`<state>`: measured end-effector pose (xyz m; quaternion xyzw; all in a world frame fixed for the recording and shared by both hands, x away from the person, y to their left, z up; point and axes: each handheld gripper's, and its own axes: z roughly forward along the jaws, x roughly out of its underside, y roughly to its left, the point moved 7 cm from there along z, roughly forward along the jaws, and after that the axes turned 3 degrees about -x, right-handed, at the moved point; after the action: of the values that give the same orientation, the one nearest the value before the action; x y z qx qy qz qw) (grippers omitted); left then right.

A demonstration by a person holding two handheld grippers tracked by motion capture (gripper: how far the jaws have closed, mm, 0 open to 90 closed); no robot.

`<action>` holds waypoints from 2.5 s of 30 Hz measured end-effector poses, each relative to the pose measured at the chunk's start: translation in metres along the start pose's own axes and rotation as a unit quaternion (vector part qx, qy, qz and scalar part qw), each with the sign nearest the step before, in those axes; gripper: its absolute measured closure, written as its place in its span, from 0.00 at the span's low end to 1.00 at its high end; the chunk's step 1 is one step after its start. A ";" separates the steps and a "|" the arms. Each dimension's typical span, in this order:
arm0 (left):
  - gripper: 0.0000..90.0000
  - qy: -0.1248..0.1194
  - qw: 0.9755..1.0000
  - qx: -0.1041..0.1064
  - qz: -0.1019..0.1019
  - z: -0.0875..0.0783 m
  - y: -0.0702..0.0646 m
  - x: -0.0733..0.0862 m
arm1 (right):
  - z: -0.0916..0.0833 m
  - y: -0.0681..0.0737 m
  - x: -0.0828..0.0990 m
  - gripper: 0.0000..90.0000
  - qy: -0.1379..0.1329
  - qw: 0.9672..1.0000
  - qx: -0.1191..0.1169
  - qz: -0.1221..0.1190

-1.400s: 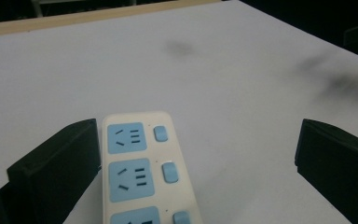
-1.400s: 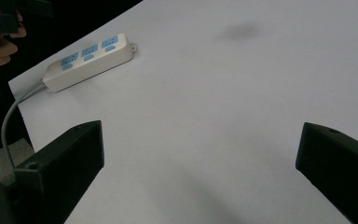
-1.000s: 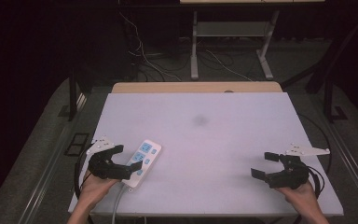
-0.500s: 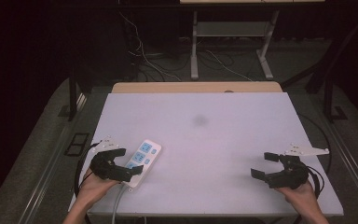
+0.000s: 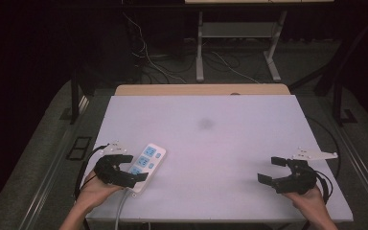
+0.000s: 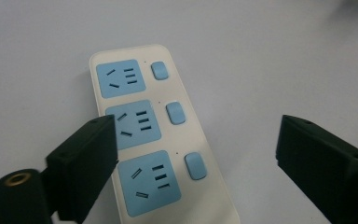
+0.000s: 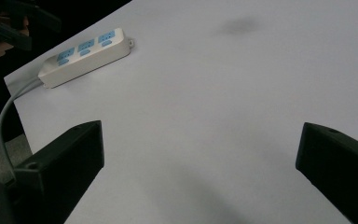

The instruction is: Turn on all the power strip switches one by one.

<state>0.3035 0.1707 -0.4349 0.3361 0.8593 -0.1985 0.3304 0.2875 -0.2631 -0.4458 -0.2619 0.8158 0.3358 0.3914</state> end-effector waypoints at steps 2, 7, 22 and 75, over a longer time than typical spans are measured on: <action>0.21 0.002 1.000 0.000 0.001 0.000 0.000 -0.001 | 0.000 0.000 0.000 0.01 0.000 1.000 0.000 0.000; 0.35 0.012 1.000 -0.006 0.008 -0.001 0.000 -0.002 | 0.000 0.000 0.000 0.01 0.000 1.000 0.000 0.001; 0.74 0.026 0.999 0.001 0.030 -0.002 -0.001 -0.003 | 0.001 0.000 0.001 0.01 0.003 1.000 0.000 0.000; 0.99 0.078 0.996 0.031 0.040 0.024 0.000 0.015 | 0.003 0.001 0.003 0.01 0.014 1.000 -0.003 -0.006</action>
<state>0.3056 0.1639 -0.4617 0.3947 0.8618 -0.1845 0.2596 0.2860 -0.2607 -0.4493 -0.2722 0.8187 0.3321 0.3811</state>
